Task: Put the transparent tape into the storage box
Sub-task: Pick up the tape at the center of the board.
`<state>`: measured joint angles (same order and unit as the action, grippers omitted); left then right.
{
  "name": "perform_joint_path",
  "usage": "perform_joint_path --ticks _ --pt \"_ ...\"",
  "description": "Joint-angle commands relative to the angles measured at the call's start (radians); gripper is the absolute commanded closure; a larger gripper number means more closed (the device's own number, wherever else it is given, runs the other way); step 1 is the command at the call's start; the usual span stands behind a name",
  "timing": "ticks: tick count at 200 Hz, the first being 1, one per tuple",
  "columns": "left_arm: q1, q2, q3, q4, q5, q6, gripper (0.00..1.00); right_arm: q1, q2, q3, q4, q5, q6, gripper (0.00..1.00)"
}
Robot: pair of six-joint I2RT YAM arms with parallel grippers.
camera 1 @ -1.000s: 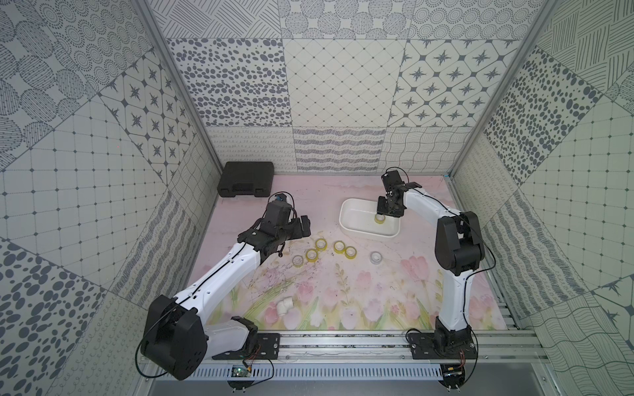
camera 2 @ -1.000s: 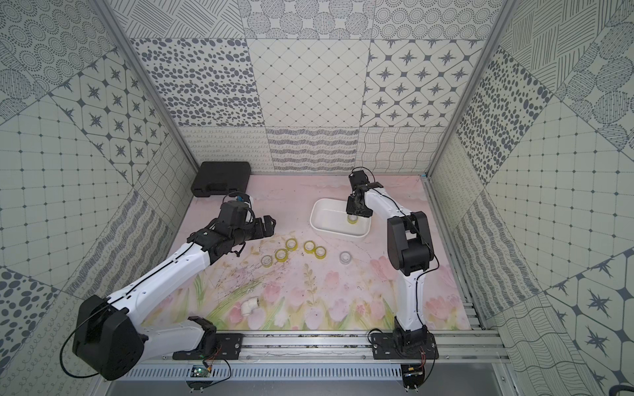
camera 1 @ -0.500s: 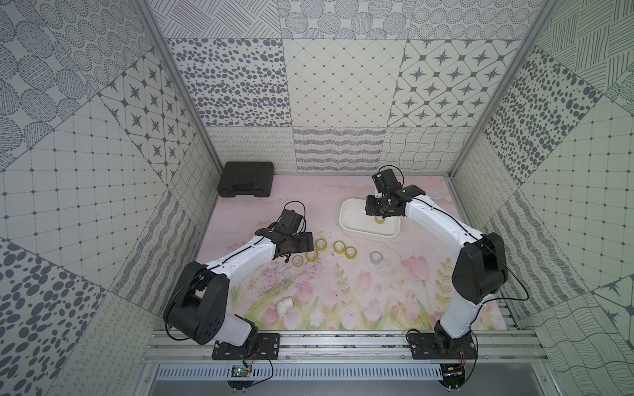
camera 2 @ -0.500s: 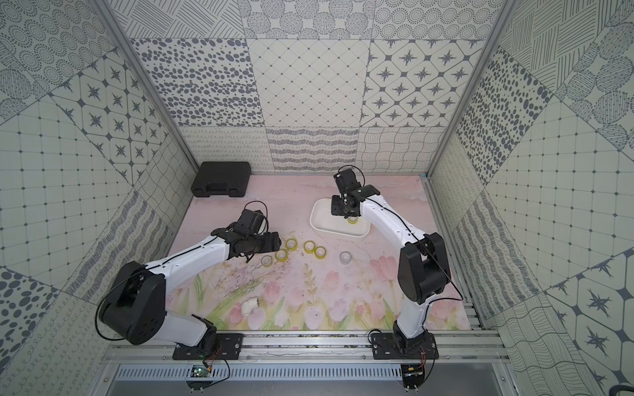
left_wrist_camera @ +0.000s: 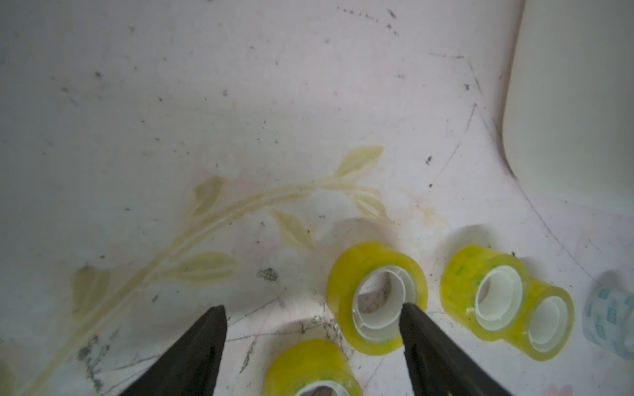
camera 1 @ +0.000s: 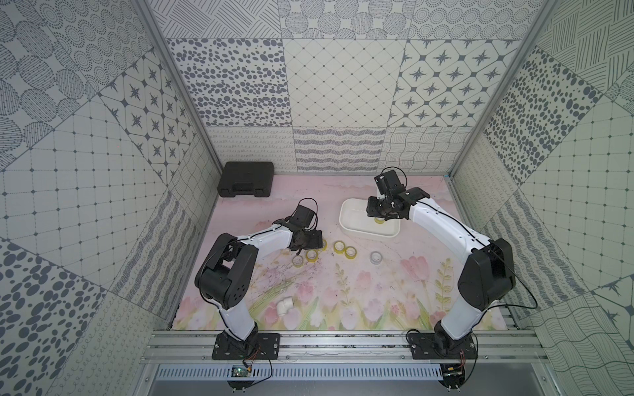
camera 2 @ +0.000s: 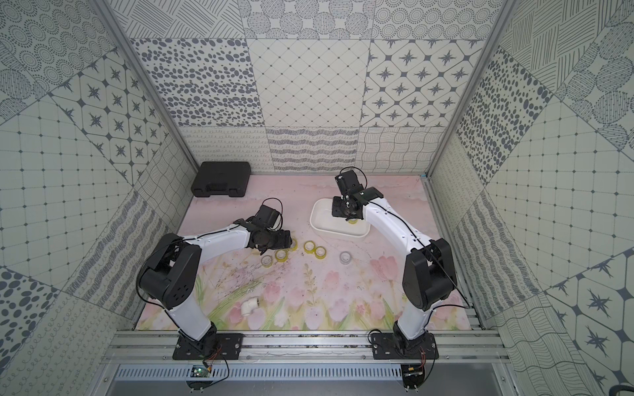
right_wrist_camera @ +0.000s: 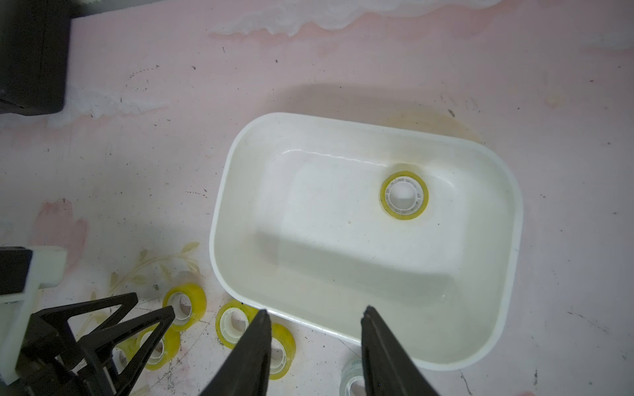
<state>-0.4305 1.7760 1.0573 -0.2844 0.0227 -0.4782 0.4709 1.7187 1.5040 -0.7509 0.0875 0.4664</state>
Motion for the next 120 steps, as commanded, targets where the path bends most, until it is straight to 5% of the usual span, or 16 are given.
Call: perform_joint_path --ticks 1,69,120 --pt "-0.004 0.051 0.037 0.012 -0.018 0.032 0.23 -0.001 -0.025 -0.014 0.022 0.019 0.017 0.55" --pt "-0.038 0.079 0.035 -0.011 -0.028 0.050 0.51 -0.006 -0.011 -0.014 0.022 0.029 0.022 0.55" --pt "-0.059 0.015 -0.064 -0.017 -0.054 0.028 0.53 -0.009 -0.014 -0.030 0.026 0.025 0.025 0.55"
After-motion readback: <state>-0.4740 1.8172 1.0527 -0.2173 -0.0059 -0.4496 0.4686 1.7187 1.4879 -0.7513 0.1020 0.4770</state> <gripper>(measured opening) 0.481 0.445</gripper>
